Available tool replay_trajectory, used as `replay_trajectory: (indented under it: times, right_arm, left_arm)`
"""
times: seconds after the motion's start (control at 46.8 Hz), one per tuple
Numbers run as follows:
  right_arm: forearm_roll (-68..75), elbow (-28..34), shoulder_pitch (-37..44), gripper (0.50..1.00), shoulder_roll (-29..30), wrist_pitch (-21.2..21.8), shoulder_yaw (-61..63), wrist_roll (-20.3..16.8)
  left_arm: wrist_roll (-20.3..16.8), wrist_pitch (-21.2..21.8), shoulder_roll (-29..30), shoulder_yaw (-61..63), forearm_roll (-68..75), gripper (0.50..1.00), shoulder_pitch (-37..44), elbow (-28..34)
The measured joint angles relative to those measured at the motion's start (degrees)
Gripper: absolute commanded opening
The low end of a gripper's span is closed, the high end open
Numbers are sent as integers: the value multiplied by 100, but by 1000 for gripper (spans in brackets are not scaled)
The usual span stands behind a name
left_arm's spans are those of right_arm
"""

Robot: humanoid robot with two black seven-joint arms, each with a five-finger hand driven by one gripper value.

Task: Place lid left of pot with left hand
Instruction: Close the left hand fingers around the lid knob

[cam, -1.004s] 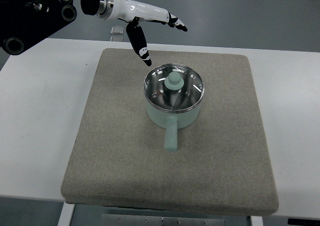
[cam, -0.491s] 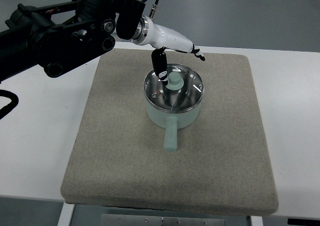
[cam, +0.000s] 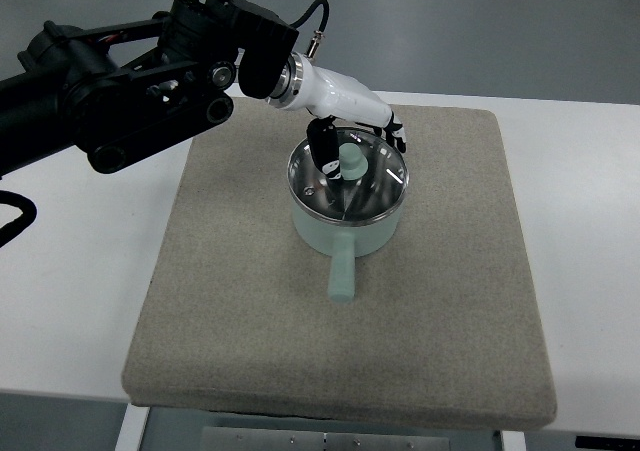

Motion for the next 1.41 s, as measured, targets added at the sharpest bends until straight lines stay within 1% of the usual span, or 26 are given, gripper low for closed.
replay_trajectory:
  times: [0.256, 0.384, 0.662, 0.683, 0.726, 0.79, 0.854, 1.196, 1.238, 1.281, 1.409]
  right_arm:
    - [0, 0, 0, 924, 0, 0, 0, 0]
    - [0, 0, 0, 924, 0, 0, 0, -1]
    - [0, 0, 0, 924, 0, 0, 0, 0]
    - [0, 0, 0, 924, 0, 0, 0, 0]
    - [0, 0, 0, 924, 0, 0, 0, 0]
    - [0, 0, 0, 924, 0, 0, 0, 0]
    - [0, 0, 0, 924, 0, 0, 0, 0]
    - [0, 0, 0, 924, 0, 0, 0, -2]
    - [0, 0, 0, 924, 0, 0, 0, -2]
    - [0, 0, 0, 924, 0, 0, 0, -1]
    - [0, 0, 0, 924, 0, 0, 0, -1]
  left_arm:
    - [1, 0, 55, 0, 55, 851, 13, -28]
    - [1, 0, 132, 5, 150, 827, 12, -26]
    - [1, 0, 166, 0, 392, 819, 37, -19]
    - [1, 0, 165, 0, 398, 812, 41, -19]
    - [2, 0, 163, 0, 402, 780, 45, -19]
    - [2, 0, 160, -1, 403, 774, 54, -19]
    - [7, 0, 158, -1, 403, 741, 56, -19]
    - [10, 0, 138, -10, 410, 739, 40, -10]
    - [10, 0, 133, -10, 411, 735, 40, -10]
    - [10, 0, 132, -10, 411, 714, 40, -10]
    - [10, 0, 132, -10, 416, 709, 29, -10]
